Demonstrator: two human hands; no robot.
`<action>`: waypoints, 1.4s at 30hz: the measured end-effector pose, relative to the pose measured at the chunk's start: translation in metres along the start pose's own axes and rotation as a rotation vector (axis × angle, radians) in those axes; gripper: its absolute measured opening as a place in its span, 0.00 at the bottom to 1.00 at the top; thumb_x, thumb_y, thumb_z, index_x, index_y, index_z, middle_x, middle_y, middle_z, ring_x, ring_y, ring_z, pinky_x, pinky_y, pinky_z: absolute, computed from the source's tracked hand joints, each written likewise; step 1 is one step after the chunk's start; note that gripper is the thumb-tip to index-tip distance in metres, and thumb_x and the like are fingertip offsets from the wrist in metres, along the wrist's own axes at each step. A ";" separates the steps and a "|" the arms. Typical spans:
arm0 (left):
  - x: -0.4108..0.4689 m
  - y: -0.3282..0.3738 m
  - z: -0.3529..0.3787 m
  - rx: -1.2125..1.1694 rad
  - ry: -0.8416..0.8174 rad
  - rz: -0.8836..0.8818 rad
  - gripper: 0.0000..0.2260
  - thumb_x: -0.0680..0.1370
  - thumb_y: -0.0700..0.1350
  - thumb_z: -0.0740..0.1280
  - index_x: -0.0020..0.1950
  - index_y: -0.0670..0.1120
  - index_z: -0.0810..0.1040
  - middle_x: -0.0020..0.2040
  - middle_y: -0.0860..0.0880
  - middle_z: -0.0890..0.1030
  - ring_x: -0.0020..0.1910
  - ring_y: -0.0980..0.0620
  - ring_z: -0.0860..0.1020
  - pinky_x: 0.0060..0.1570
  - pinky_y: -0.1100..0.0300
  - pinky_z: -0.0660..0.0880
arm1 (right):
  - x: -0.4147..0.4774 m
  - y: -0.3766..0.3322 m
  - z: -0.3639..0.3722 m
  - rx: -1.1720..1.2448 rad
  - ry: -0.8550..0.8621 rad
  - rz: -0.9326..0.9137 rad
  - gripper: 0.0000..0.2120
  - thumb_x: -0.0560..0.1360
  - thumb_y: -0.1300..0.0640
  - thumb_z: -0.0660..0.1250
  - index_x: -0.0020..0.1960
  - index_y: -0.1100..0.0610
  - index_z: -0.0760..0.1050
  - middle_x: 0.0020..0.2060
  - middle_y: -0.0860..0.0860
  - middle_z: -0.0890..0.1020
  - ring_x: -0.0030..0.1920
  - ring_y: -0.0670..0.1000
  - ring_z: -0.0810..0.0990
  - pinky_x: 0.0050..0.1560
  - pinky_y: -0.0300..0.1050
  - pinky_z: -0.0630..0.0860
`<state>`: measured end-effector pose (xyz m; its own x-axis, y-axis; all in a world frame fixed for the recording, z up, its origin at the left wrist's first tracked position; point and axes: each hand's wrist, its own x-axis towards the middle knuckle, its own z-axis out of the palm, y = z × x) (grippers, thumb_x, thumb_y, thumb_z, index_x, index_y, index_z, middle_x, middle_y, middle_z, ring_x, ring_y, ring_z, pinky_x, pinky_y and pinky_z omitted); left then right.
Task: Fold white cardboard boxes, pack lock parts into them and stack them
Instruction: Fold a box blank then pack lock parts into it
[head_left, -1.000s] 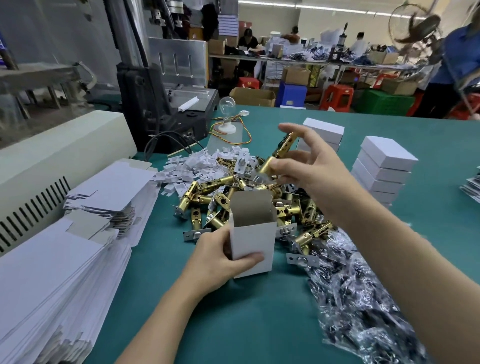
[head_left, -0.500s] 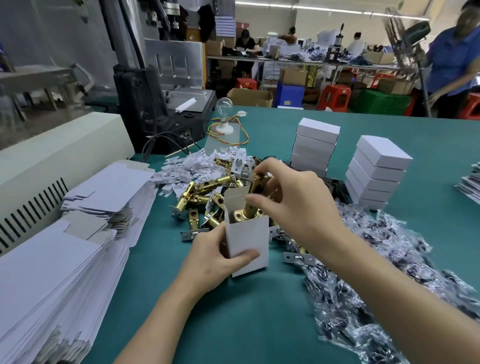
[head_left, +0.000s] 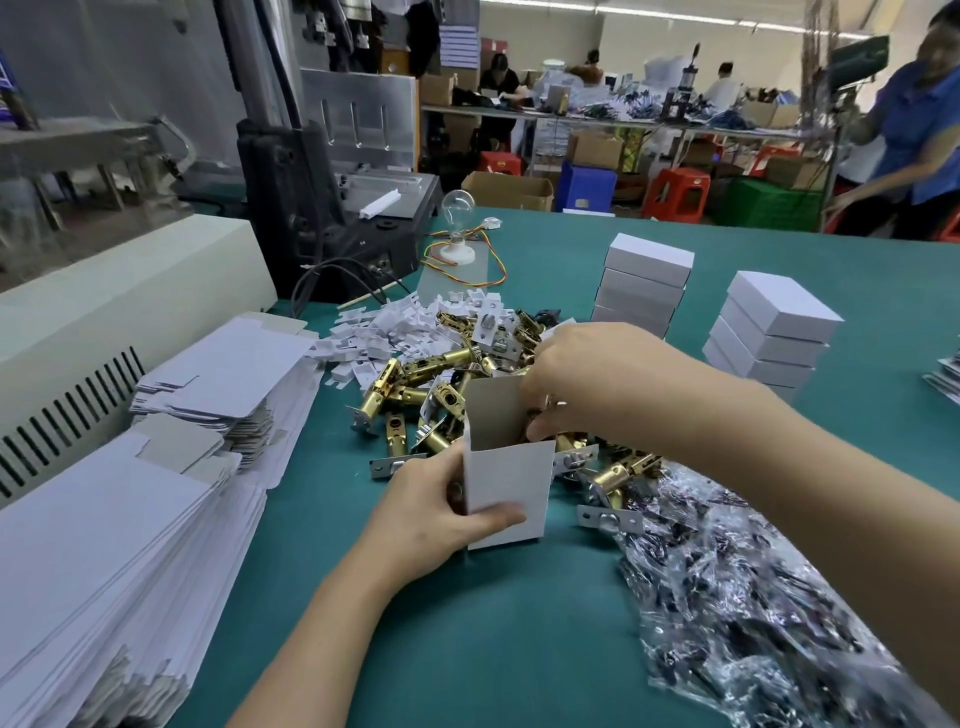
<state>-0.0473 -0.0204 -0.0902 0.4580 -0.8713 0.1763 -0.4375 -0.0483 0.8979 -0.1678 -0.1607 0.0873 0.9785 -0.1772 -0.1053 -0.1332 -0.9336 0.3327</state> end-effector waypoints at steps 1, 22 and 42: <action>0.000 0.000 0.000 -0.006 -0.003 -0.004 0.23 0.67 0.64 0.79 0.60 0.69 0.79 0.53 0.62 0.86 0.51 0.57 0.85 0.52 0.45 0.83 | 0.003 -0.003 0.000 -0.042 -0.022 -0.003 0.15 0.80 0.42 0.66 0.57 0.51 0.82 0.47 0.50 0.81 0.51 0.56 0.80 0.37 0.45 0.72; 0.001 -0.005 0.003 -0.066 -0.077 -0.008 0.18 0.67 0.59 0.81 0.55 0.61 0.85 0.49 0.61 0.87 0.47 0.62 0.84 0.46 0.65 0.77 | 0.168 -0.008 -0.022 0.242 0.040 -0.053 0.23 0.81 0.69 0.57 0.70 0.52 0.78 0.63 0.52 0.82 0.60 0.55 0.82 0.54 0.49 0.77; 0.004 -0.012 0.006 -0.064 -0.061 0.001 0.13 0.67 0.63 0.78 0.50 0.71 0.81 0.45 0.67 0.85 0.44 0.66 0.82 0.43 0.66 0.77 | 0.250 -0.040 -0.005 -0.022 0.048 -0.080 0.08 0.74 0.71 0.63 0.43 0.60 0.77 0.38 0.56 0.77 0.40 0.59 0.74 0.43 0.46 0.72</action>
<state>-0.0447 -0.0264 -0.1023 0.4084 -0.8997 0.1543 -0.3868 -0.0174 0.9220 0.0832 -0.1667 0.0521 0.9923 -0.0871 -0.0876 -0.0517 -0.9369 0.3457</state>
